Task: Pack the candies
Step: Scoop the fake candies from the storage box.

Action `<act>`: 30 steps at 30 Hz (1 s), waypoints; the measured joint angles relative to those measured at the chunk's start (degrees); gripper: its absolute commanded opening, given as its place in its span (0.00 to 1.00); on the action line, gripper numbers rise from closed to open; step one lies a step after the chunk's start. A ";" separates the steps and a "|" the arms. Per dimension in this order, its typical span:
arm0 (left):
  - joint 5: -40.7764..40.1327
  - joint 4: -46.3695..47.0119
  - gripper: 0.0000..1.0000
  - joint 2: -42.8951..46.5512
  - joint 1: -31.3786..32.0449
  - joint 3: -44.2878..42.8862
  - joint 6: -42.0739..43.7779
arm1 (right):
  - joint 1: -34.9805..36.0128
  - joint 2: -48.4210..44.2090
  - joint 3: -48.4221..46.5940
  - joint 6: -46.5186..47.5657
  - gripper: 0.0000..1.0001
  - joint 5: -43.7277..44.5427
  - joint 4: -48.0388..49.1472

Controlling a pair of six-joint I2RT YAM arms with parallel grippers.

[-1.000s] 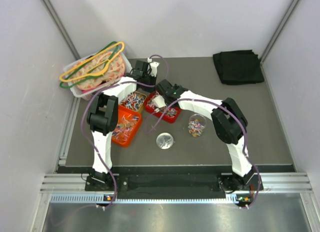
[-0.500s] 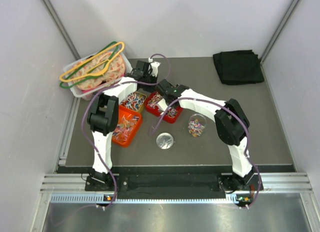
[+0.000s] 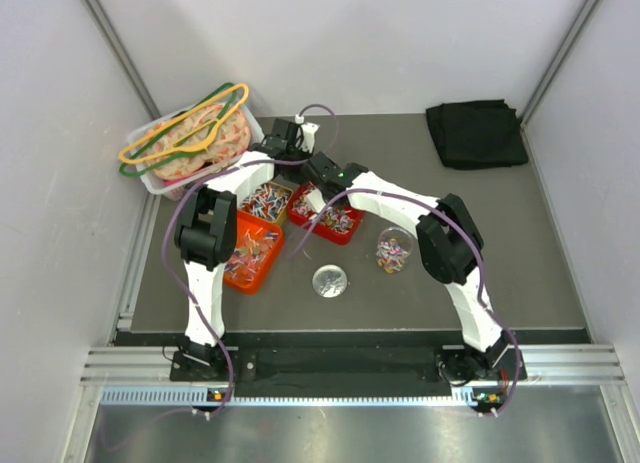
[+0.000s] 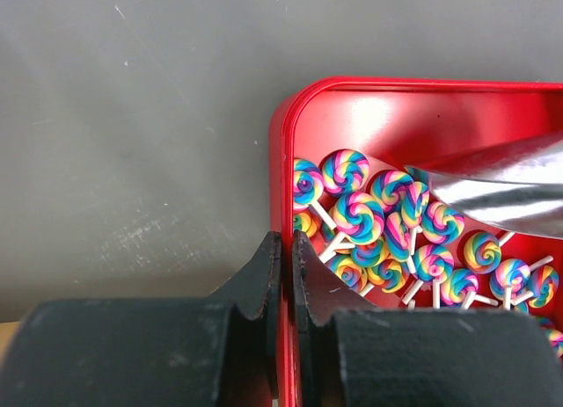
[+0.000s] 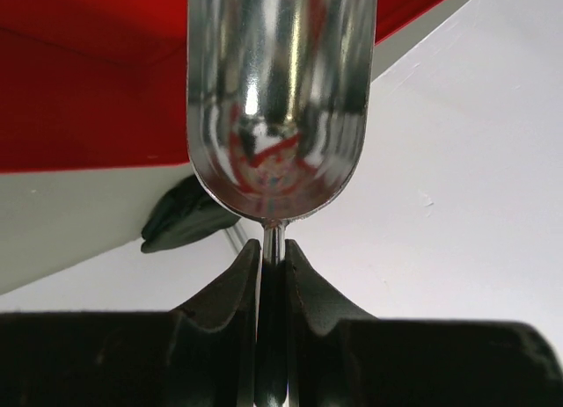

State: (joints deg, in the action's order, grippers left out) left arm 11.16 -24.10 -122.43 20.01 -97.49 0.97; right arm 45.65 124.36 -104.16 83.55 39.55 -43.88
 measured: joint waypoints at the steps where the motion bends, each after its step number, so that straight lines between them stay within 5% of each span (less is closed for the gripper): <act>1: 0.00 0.00 0.00 0.00 0.00 0.00 0.00 | 0.02 0.26 -0.28 -0.26 0.00 -0.02 0.13; 19: 0.92 0.63 0.00 -0.46 -0.09 0.22 0.00 | 0.33 -0.26 1.46 0.74 0.00 -5.57 3.91; 30: 3.26 0.85 0.00 -0.44 0.04 0.22 1.16 | 0.68 -1.51 4.96 5.16 0.00 -16.41 3.28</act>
State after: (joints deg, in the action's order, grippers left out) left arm 14.41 -23.24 -122.87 20.05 -97.27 2.13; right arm 46.33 122.85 -99.20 88.71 23.14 -40.60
